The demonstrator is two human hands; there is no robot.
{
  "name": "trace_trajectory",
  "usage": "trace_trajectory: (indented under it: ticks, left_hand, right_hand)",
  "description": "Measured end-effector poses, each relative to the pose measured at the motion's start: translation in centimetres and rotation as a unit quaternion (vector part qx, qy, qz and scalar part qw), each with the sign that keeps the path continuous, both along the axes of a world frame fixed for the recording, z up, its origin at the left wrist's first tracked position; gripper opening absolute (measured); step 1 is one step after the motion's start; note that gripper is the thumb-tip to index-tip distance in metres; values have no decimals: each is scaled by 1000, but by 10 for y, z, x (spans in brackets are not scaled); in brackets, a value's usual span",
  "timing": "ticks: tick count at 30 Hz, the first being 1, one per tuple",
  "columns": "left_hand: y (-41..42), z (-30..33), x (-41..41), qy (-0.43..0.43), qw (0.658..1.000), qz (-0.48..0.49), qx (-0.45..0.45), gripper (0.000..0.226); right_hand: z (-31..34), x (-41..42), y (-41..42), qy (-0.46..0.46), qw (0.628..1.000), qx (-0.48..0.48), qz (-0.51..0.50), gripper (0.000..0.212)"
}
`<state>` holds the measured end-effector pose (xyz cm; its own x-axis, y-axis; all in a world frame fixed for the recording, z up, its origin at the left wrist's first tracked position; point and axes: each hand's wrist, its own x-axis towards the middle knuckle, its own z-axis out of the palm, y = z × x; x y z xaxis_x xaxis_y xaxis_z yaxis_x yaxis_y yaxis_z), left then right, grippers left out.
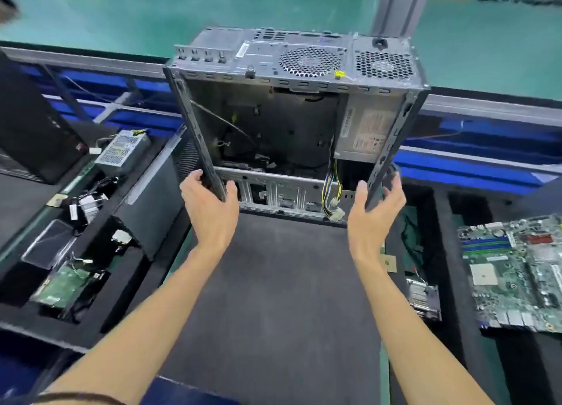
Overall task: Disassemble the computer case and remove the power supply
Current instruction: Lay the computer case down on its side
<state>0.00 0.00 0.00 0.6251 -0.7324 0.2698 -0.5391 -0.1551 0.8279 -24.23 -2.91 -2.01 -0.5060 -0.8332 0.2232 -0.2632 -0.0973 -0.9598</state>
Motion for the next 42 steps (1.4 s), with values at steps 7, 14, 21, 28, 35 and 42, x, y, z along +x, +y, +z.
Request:
trace_trajectory:
  ticks: [7, 14, 21, 28, 35, 42]
  left_hand:
    - [-53, 23, 21, 166, 985, -37, -16, 61]
    - [-81, 17, 47, 172, 984, -30, -20, 24]
    - [-81, 11, 48, 151, 988, -24, -36, 11]
    - [-56, 13, 50, 127, 991, -28, -27, 15]
    - [-19, 15, 55, 79, 996, -40, -18, 8]
    - [16, 14, 59, 44, 997, -60, -29, 18]
  right_hand:
    - [25, 2, -39, -41, 998, -35, 14, 59]
    - [18, 0, -52, -77, 994, -67, 26, 66]
    - [11, -15, -56, 14, 1000, -9, 20, 66]
    - [19, -15, -49, 9, 999, 34, -21, 56]
    - [25, -14, -5, 31, 999, 20, -35, 52]
    - [28, -24, 36, 62, 996, 29, -48, 36]
